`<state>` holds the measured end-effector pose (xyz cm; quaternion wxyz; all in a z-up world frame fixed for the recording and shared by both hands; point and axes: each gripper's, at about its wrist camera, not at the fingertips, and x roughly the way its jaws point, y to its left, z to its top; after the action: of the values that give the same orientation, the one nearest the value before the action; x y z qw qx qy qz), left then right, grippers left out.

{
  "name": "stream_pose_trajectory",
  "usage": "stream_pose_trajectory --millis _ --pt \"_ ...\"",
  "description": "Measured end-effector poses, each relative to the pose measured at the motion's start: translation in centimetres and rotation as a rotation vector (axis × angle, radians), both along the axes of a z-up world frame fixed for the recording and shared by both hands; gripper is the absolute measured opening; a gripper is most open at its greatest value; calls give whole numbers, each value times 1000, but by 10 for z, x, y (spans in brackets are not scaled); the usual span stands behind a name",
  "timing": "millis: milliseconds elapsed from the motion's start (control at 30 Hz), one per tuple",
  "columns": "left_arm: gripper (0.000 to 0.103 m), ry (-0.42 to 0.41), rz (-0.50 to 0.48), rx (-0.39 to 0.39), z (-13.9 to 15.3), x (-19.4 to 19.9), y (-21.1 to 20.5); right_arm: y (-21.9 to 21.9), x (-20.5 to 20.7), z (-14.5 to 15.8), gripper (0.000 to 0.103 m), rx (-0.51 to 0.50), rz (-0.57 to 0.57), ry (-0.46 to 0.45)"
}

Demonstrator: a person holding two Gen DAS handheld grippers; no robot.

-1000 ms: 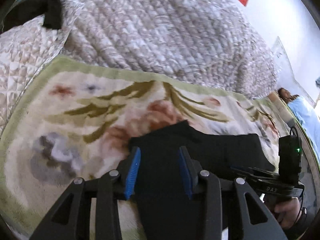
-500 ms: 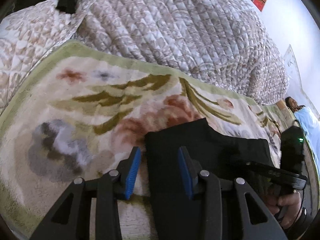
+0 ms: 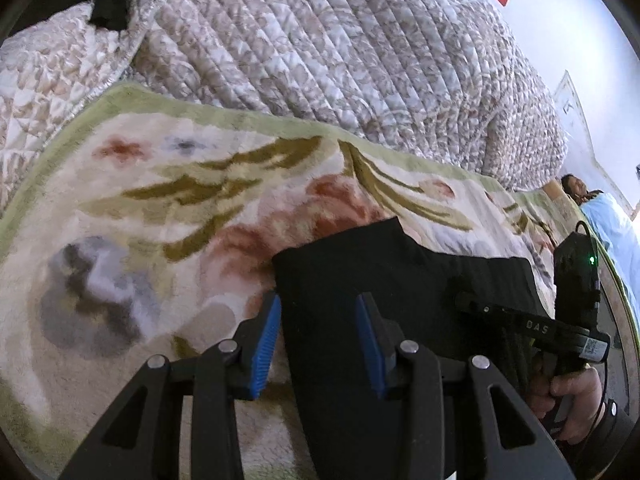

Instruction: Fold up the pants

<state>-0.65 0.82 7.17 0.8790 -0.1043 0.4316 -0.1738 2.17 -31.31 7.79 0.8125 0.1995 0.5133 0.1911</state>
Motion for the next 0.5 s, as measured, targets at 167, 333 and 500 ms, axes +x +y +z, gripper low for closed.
stream_pose_trajectory --millis 167,333,500 --pt "42 8 -50 0 -3 -10 -12 -6 -17 27 3 -56 6 -75" --pt "27 -9 -86 4 -3 -32 -18 2 -59 45 3 -83 49 -120" --pt "22 11 -151 30 -14 -58 -31 17 -98 25 3 -157 126 -58"
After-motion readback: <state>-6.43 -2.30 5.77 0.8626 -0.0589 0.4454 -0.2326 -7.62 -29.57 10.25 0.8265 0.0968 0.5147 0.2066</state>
